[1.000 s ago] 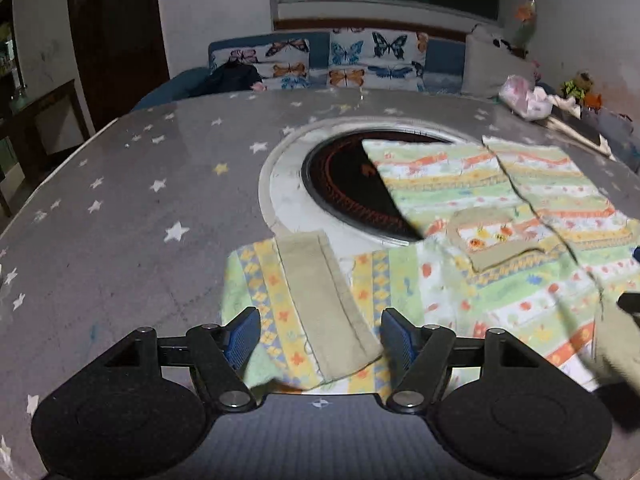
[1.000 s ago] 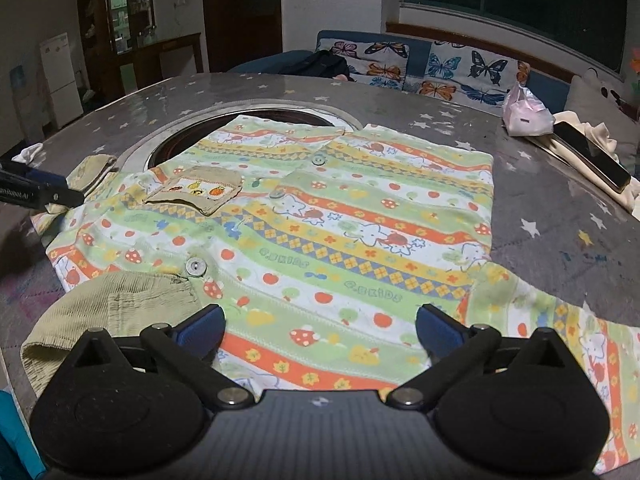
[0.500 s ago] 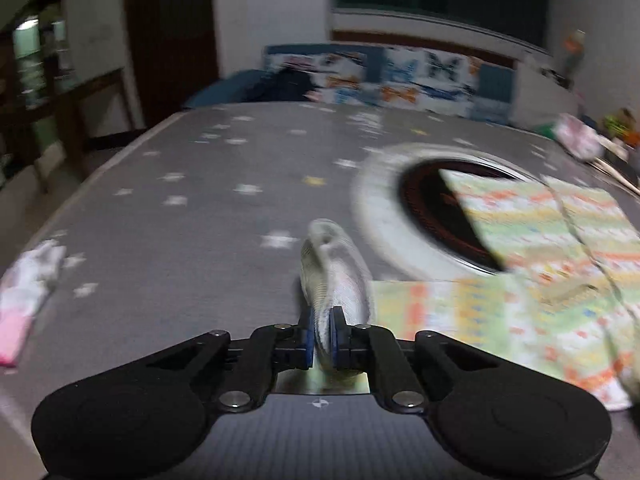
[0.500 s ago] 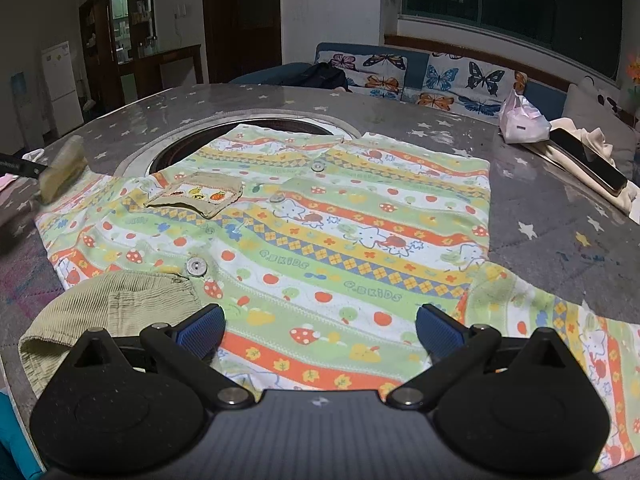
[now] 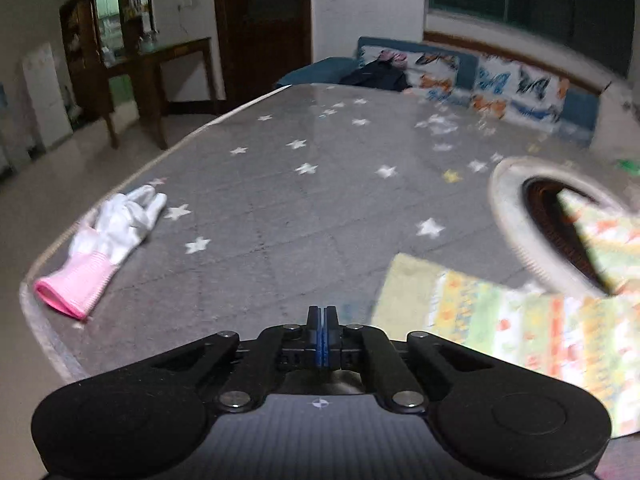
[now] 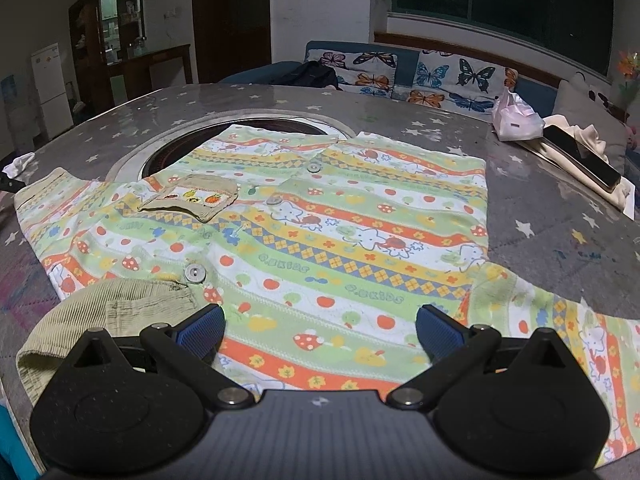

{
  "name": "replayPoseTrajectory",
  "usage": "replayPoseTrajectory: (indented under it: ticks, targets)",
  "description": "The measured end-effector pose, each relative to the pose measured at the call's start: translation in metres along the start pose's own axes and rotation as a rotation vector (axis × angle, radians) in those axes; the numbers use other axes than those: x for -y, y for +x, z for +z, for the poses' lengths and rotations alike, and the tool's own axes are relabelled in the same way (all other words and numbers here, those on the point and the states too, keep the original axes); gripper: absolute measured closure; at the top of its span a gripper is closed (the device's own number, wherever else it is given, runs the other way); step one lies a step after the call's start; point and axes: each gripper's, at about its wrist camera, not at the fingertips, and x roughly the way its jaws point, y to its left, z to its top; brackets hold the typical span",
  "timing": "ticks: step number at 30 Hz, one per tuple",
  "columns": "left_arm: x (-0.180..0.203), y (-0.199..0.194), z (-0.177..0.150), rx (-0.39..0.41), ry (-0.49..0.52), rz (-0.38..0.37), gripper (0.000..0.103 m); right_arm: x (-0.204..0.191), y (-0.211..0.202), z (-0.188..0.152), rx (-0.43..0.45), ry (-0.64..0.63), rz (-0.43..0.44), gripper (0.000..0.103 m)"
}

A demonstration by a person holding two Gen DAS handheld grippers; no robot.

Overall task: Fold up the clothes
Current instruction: 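Move the left gripper to the shirt sleeve and grasp its cuff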

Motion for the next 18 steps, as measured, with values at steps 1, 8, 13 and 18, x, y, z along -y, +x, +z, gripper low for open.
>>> replayPoseTrajectory:
  ticks: [1,8,13,18]
  targets:
    - [0.003,-0.003,0.000,0.009,0.014,-0.014,0.094,0.000,0.000,0.000,0.001,0.001,-0.001,0.000]
    - [0.024,-0.004,-0.004,0.022,0.097,-0.031,0.038,-0.001,0.000,-0.001,0.003,0.007,-0.006,0.000]
    - [0.024,-0.003,-0.004,0.017,0.066,-0.080,0.038,-0.002,0.000,-0.001,0.003,0.010,-0.009,0.000]
    - [0.024,-0.004,-0.004,0.016,0.079,-0.101,0.033,-0.001,0.001,0.000,0.001,0.012,-0.009,0.000]
